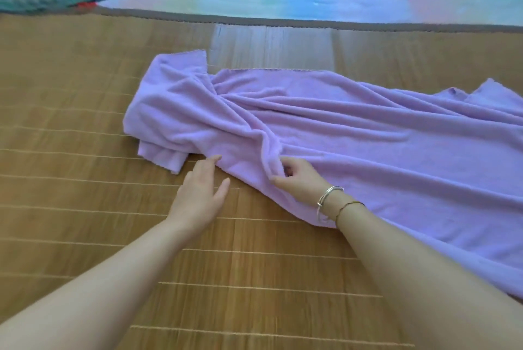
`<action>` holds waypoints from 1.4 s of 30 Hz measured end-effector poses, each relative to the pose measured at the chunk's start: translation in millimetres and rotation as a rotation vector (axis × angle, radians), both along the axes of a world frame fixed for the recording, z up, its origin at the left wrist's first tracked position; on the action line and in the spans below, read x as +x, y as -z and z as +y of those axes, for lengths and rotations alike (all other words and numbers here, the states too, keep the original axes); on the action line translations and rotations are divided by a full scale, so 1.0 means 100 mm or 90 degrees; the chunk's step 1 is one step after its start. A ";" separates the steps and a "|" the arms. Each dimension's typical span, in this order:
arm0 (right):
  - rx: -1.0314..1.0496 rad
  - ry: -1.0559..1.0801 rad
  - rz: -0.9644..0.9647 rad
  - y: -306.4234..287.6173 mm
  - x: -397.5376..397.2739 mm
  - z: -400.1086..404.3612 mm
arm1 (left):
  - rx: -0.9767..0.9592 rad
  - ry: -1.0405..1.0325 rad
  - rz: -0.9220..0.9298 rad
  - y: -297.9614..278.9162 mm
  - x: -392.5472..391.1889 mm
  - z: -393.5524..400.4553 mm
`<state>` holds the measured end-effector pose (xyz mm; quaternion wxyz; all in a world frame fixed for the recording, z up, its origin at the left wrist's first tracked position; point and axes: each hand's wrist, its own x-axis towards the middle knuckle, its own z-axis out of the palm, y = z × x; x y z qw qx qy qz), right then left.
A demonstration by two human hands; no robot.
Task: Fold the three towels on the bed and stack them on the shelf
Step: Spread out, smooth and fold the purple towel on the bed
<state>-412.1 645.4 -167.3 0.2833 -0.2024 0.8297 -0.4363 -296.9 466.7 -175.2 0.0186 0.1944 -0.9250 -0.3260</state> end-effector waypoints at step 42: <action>-0.024 -0.583 -0.327 -0.42 1.39 -3.17 | 0.580 -0.581 0.053 -0.22 1.36 -2.54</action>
